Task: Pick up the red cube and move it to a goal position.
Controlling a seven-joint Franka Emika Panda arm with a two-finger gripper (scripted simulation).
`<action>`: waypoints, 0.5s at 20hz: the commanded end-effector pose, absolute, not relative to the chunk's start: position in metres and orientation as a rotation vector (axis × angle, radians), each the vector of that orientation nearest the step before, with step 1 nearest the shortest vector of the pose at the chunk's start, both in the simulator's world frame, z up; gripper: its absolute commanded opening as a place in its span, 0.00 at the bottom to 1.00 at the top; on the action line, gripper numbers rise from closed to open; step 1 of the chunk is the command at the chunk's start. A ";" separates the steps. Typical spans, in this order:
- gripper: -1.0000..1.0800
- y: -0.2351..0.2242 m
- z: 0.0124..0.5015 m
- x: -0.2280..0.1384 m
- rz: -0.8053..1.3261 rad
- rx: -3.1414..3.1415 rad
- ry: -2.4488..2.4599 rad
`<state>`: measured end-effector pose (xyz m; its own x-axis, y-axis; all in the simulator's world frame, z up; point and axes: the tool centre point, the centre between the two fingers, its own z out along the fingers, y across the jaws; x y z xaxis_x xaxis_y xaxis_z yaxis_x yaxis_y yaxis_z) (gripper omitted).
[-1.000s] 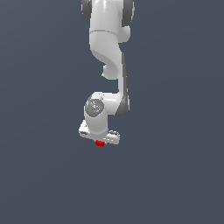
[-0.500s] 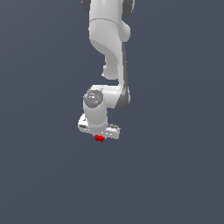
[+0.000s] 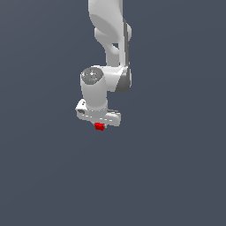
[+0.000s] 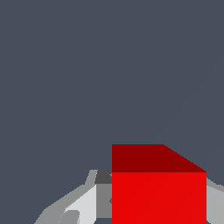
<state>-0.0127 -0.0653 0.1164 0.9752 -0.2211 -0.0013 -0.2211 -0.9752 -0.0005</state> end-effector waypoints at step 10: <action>0.00 -0.069 0.209 -0.062 0.000 -3.121 0.349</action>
<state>-0.0555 -0.0682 0.1969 0.9752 -0.2212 -0.0005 -0.2212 -0.9752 -0.0008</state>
